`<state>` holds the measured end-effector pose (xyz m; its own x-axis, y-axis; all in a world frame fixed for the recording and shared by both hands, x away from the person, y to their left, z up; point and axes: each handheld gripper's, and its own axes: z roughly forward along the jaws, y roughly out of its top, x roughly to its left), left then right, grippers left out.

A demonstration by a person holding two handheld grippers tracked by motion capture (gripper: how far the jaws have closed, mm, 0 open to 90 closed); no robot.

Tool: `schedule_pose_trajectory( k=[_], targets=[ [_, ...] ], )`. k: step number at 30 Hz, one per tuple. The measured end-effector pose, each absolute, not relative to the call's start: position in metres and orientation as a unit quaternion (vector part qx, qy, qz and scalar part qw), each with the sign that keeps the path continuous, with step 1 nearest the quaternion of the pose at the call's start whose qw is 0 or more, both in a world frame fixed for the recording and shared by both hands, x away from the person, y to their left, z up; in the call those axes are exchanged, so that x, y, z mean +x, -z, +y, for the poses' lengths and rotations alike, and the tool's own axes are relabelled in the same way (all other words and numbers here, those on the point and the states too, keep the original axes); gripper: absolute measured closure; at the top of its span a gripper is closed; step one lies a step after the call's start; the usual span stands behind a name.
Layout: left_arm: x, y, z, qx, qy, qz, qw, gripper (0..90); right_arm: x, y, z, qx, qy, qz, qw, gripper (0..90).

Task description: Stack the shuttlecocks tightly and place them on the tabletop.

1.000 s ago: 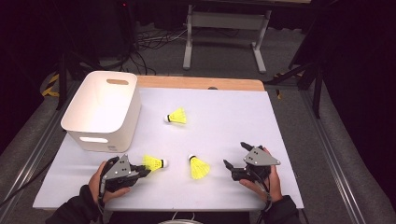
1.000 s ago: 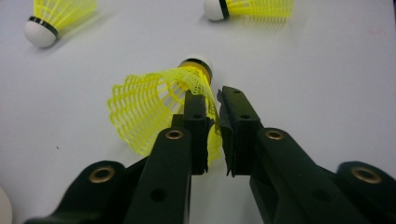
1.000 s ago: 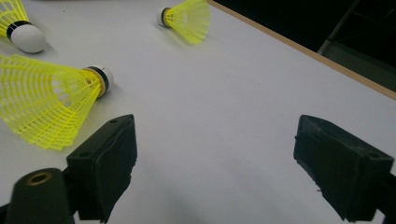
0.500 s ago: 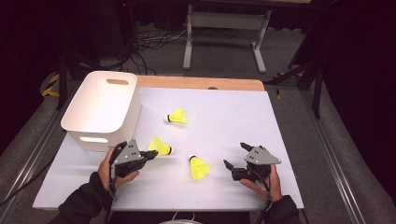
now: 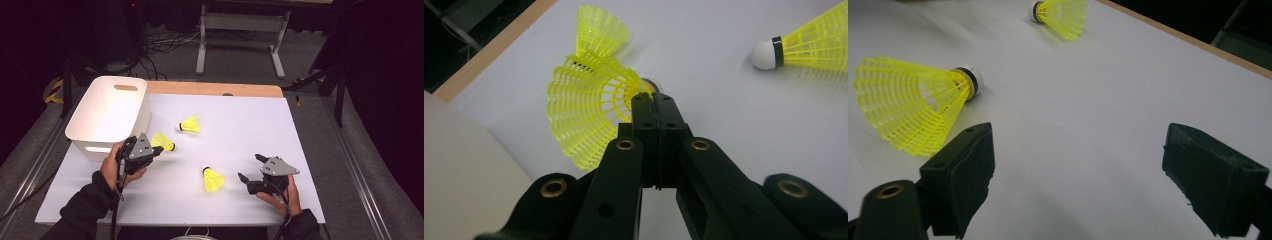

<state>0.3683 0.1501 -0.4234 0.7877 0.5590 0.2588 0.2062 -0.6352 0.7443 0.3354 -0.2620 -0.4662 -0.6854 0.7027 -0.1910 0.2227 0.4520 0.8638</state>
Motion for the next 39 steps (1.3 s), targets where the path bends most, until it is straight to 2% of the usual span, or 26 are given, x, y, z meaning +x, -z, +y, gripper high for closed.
schedule_pose_trajectory(
  k=[19, 39],
  targets=[
    [0.376, 0.429, 0.136, 0.88, -0.247, 0.211, 0.346, 89.2, 0.338, 0.469, -0.262, 0.281, -0.425, 0.819, 0.266, 15.8],
    [0.386, 0.428, 0.11, 0.883, -0.235, 0.196, 0.357, 87.8, 0.339, 0.468, -0.264, 0.284, -0.423, 0.818, 0.267, 15.8]
  ],
)
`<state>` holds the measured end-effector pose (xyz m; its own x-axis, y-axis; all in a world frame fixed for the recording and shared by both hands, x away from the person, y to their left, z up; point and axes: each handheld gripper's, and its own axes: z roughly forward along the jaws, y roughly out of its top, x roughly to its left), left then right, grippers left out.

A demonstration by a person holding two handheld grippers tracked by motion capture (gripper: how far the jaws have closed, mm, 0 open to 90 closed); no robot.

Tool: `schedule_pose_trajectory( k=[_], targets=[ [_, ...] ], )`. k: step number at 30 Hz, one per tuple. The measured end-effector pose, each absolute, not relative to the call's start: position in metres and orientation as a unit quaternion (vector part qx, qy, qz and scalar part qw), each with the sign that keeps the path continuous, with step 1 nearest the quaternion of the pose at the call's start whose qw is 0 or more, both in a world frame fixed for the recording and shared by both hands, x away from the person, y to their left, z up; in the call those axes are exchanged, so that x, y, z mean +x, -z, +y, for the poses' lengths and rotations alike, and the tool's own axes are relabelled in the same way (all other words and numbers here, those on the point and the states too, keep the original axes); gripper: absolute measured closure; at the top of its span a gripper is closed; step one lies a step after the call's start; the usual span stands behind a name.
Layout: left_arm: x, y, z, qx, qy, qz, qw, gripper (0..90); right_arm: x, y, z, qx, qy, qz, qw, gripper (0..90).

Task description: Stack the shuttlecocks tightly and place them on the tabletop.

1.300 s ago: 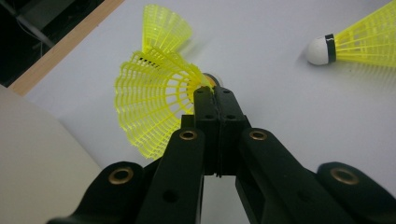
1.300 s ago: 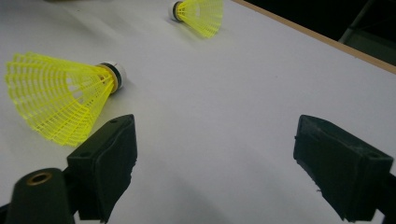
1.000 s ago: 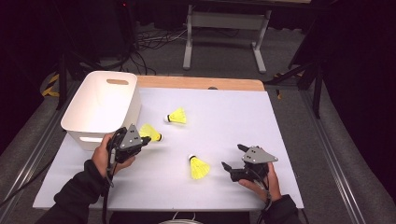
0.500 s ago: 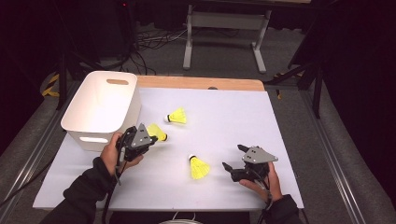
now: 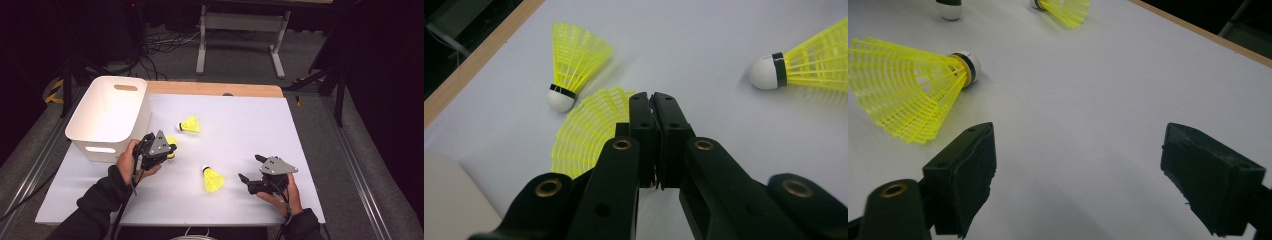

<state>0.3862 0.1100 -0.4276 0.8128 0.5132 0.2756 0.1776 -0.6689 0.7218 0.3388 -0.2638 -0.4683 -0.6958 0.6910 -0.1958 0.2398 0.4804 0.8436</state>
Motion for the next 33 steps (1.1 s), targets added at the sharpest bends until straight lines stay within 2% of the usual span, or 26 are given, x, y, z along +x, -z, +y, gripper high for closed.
schedule_pose_trajectory(
  k=[12, 17, 20, 24, 28, 33],
  targets=[
    [0.399, 0.431, 0.09, 0.882, -0.224, 0.19, 0.369, 88.2, 0.339, 0.469, -0.264, 0.284, -0.423, 0.819, 0.265, 16.0],
    [0.412, 0.425, 0.084, 0.88, -0.253, 0.187, 0.356, 89.5, 0.339, 0.468, -0.264, 0.282, -0.424, 0.819, 0.265, 16.3],
    [0.417, 0.422, 0.083, 0.883, -0.251, 0.183, 0.351, 89.8, 0.339, 0.468, -0.265, 0.282, -0.425, 0.818, 0.265, 16.4],
    [0.417, 0.421, 0.079, 0.892, -0.266, 0.175, 0.321, 89.9, 0.339, 0.468, -0.264, 0.279, -0.424, 0.82, 0.264, 16.4],
    [0.416, 0.424, 0.075, 0.909, -0.246, 0.154, 0.299, 89.9, 0.339, 0.469, -0.264, 0.276, -0.423, 0.823, 0.26, 16.4],
    [0.418, 0.428, 0.07, 0.914, -0.229, 0.146, 0.303, 89.8, 0.339, 0.469, -0.262, 0.274, -0.421, 0.825, 0.259, 16.3]
  ],
)
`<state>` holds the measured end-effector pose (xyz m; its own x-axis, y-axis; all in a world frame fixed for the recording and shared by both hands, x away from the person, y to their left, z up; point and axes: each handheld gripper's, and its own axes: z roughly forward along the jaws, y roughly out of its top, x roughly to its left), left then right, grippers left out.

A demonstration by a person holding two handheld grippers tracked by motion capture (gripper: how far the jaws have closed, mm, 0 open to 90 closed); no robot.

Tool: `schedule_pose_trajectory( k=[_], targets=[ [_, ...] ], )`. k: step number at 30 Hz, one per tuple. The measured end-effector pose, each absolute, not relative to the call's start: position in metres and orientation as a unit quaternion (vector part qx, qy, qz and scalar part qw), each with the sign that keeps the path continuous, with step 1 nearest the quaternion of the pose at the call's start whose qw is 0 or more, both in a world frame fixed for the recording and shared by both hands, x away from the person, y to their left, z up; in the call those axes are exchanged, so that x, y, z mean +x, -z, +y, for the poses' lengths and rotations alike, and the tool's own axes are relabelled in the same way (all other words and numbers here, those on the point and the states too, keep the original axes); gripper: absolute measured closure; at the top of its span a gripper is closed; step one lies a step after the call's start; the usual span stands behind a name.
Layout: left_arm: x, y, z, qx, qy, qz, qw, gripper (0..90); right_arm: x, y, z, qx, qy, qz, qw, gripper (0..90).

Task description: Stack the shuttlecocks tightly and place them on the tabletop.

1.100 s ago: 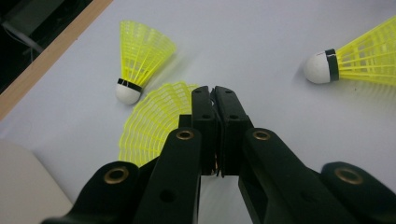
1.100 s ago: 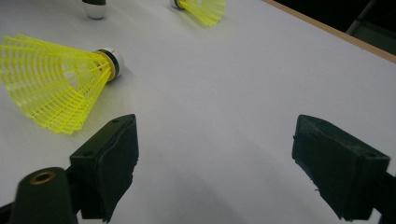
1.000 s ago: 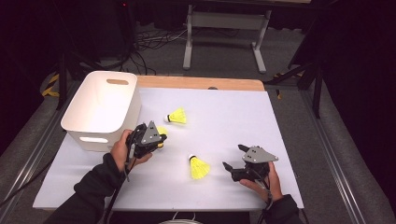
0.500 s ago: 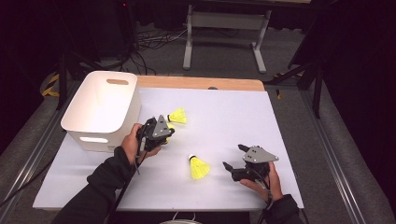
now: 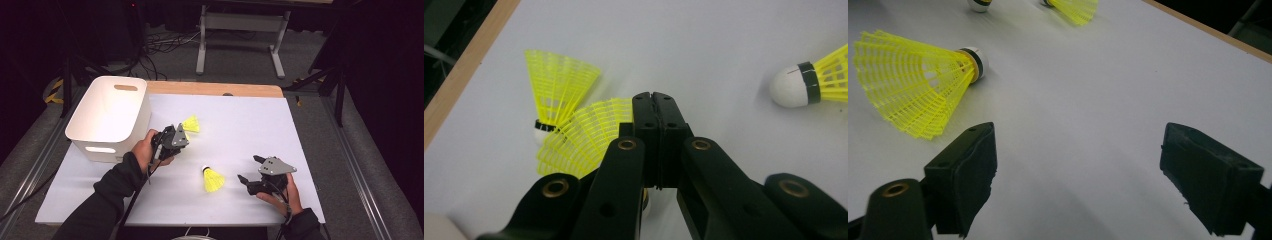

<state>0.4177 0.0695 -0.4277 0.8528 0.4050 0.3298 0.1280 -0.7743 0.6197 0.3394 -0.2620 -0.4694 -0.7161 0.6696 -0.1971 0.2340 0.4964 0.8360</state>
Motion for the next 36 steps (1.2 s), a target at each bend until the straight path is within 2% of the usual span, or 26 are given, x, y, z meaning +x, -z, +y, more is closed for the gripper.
schedule_pose_trajectory(
  k=[14, 23, 36],
  targets=[
    [0.43, 0.449, 0.03, 0.936, -0.178, 0.12, 0.28, 89.8, 0.34, 0.472, -0.254, 0.261, -0.416, 0.835, 0.251, 16.3],
    [0.433, 0.451, 0.026, 0.937, -0.176, 0.126, 0.274, 89.7, 0.341, 0.472, -0.255, 0.264, -0.416, 0.834, 0.249, 16.3],
    [0.431, 0.437, 0.036, 0.925, -0.172, 0.132, 0.313, 87.2, 0.341, 0.472, -0.259, 0.269, -0.417, 0.831, 0.25, 16.3]
  ],
)
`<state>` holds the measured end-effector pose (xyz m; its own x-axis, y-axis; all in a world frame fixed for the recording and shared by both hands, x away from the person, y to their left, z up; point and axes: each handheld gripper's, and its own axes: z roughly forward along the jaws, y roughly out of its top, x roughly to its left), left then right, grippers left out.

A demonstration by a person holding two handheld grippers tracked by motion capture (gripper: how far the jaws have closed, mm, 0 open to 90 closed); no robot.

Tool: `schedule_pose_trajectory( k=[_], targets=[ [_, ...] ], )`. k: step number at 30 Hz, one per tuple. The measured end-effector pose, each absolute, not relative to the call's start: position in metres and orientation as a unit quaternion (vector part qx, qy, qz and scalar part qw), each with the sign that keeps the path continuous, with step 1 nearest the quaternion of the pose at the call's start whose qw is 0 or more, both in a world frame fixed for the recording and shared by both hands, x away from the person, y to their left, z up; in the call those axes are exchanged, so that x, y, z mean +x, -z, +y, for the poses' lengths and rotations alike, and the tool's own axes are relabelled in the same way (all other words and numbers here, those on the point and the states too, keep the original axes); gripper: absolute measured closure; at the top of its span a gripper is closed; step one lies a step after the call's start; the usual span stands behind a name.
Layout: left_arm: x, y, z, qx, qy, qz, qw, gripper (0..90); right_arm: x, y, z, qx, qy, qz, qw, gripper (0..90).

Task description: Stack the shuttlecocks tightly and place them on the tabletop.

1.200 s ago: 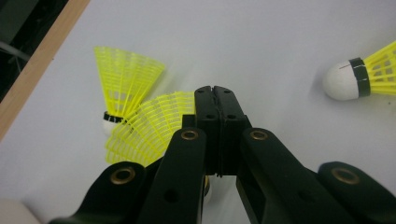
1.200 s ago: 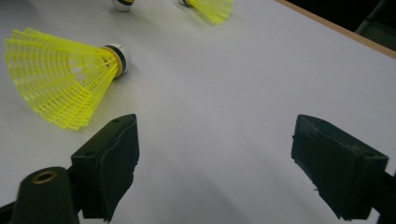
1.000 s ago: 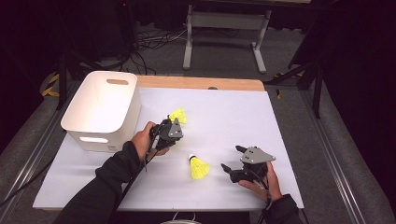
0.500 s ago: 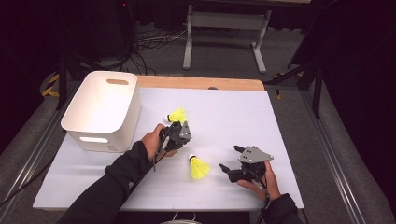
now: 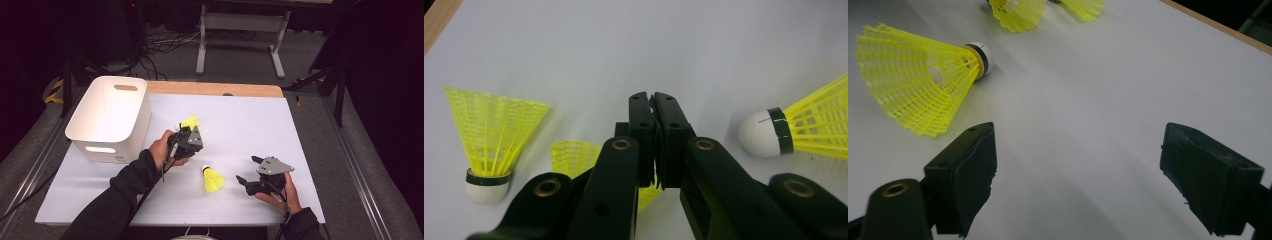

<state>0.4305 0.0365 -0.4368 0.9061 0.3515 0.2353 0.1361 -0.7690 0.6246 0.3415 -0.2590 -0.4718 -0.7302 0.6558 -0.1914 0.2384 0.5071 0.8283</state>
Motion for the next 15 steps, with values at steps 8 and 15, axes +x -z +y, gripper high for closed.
schedule_pose_trajectory(
  k=[8, 15],
  targets=[
    [0.428, 0.436, 0.046, 0.921, -0.173, 0.138, 0.32, 86.2, 0.341, 0.472, -0.259, 0.27, -0.416, 0.831, 0.252, 16.3],
    [0.421, 0.428, 0.054, 0.912, -0.182, 0.14, 0.341, 83.4, 0.341, 0.472, -0.26, 0.272, -0.416, 0.831, 0.251, 16.3]
  ],
)
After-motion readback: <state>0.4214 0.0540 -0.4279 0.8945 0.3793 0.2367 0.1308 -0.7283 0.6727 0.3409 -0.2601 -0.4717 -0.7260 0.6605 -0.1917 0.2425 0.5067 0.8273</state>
